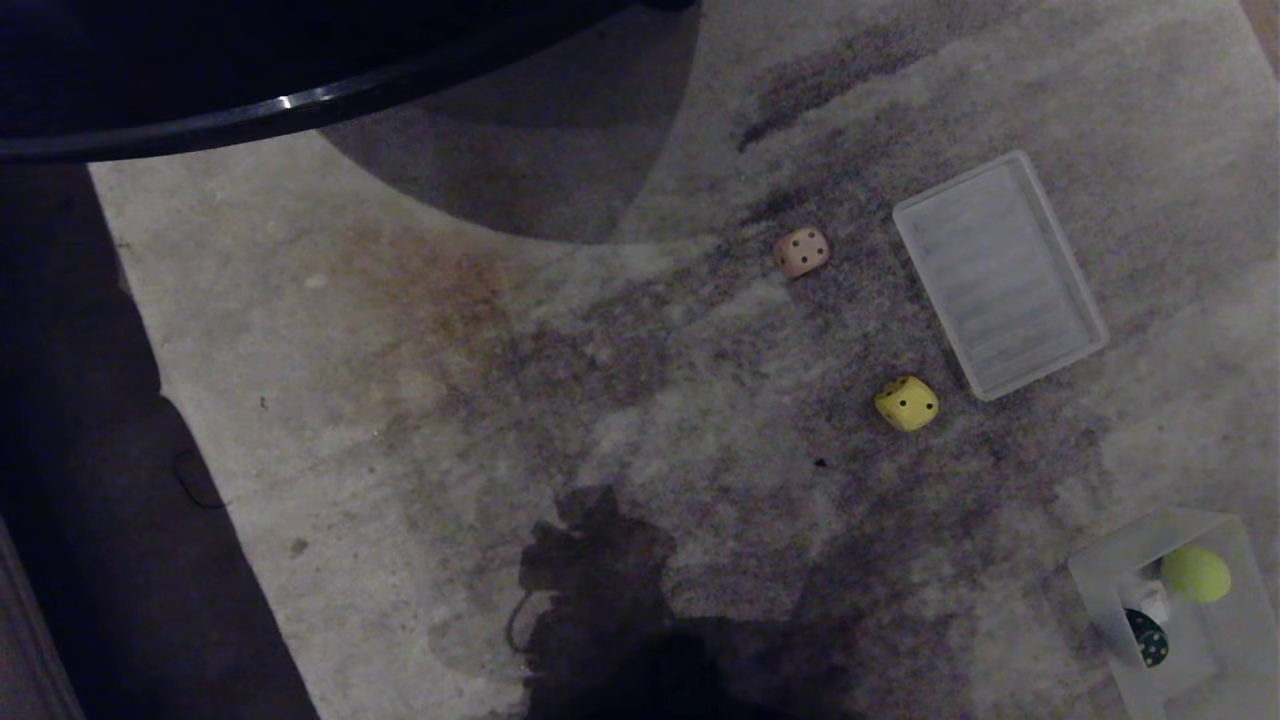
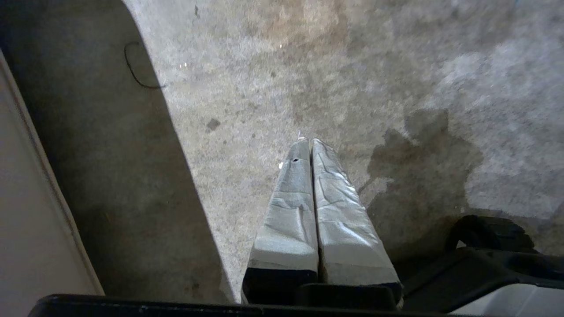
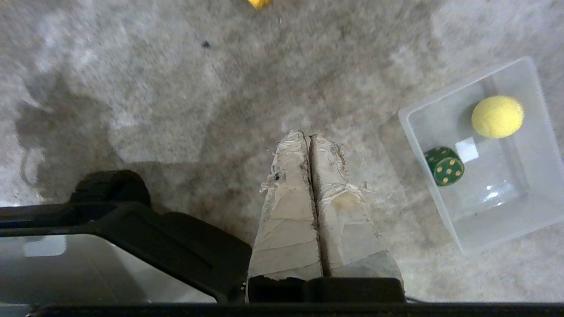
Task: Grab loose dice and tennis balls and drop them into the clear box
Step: Pick up toys out of the box
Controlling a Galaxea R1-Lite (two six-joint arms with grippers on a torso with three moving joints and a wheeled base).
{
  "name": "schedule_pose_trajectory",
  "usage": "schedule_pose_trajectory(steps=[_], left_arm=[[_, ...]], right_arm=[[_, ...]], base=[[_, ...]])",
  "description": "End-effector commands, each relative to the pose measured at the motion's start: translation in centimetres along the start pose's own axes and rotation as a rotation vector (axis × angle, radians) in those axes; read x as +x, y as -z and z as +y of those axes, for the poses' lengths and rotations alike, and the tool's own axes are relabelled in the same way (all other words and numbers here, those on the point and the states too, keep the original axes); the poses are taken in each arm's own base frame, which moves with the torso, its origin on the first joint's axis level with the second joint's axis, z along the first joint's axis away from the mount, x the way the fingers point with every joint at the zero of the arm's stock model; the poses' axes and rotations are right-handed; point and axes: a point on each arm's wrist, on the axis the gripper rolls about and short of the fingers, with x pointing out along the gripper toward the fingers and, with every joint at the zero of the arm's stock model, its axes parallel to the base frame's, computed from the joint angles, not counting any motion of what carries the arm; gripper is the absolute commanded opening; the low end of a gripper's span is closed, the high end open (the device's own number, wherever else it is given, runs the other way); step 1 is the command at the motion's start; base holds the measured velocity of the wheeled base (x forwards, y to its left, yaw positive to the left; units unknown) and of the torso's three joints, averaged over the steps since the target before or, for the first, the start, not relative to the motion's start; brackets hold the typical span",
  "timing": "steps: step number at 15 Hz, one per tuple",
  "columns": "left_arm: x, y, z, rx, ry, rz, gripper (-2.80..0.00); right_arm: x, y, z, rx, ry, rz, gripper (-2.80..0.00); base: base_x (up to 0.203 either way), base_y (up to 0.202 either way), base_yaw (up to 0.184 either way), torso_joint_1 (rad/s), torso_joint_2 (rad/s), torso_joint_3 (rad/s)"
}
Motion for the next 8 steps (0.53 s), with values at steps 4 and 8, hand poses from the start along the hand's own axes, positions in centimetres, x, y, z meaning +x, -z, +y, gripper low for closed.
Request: schedule_pose_trajectory(steps=[4, 8], left_arm=[[0.02, 0.03, 0.00, 0.000, -0.001, 0.002, -2.80], [0.02, 0.04, 0.00, 0.001, 0.000, 0.003, -2.80]], right_arm=[[0.02, 0.01, 0.00, -0.002, 0.000, 0.003, -2.80], [0.02, 0.01, 0.00, 0.000, 0.000, 0.003, -2.80]], base=[[0.000, 0.000, 0.000, 0.002, 0.00, -0.183], [0.000, 0.000, 0.000, 0.003, 0.00, -0.169]])
